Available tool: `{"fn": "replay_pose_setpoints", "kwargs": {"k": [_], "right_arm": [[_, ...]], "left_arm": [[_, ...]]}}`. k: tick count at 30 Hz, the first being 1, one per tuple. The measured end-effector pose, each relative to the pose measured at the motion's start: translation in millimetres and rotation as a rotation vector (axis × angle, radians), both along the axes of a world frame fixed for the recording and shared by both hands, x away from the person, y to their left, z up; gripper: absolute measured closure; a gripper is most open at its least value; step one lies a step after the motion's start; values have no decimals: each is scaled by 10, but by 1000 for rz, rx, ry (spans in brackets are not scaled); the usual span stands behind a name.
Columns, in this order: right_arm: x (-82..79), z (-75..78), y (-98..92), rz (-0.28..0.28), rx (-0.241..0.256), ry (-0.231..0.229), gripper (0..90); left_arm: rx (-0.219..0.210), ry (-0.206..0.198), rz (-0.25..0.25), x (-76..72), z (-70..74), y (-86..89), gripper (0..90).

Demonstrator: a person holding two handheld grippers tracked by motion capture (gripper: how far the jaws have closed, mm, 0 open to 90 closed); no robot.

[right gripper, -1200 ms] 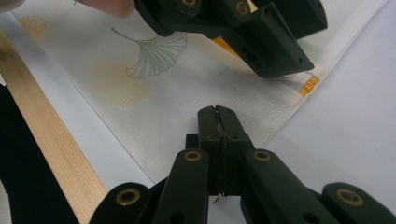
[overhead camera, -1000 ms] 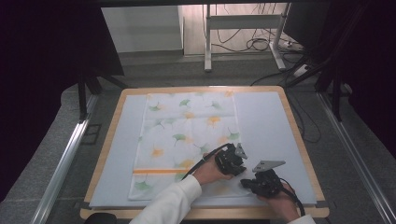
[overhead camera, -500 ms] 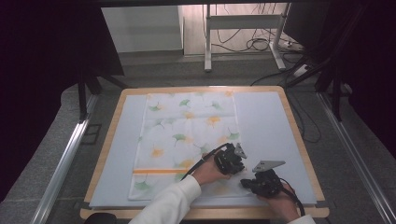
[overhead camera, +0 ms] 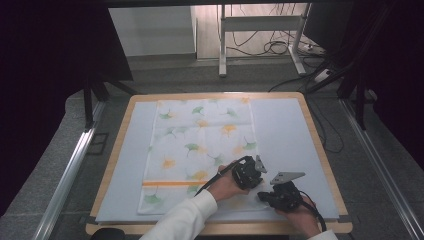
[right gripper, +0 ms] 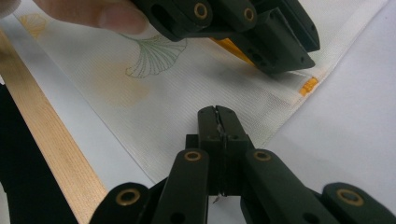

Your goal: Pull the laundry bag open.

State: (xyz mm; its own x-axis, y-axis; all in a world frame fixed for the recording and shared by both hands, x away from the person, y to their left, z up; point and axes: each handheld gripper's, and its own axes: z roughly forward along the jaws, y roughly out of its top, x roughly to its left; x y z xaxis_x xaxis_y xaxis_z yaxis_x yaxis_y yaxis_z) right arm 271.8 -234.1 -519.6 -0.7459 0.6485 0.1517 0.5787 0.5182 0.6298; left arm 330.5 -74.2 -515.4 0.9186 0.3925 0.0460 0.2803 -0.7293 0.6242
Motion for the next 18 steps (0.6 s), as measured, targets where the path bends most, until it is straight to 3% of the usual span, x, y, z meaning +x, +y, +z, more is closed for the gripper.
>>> {"fn": "replay_pose_setpoints", "kwargs": {"k": [3,4,18], "right_arm": [[-1,1,1,0,0,0,887],[-1,0,1,1,0,-1,887],[59,31,24,-32,-15,-32,887]], "left_arm": [[-14,29,11,21,8,24,852],[-7,22,11,21,9,31,900],[-10,19,23,10,4,28,900]]}}
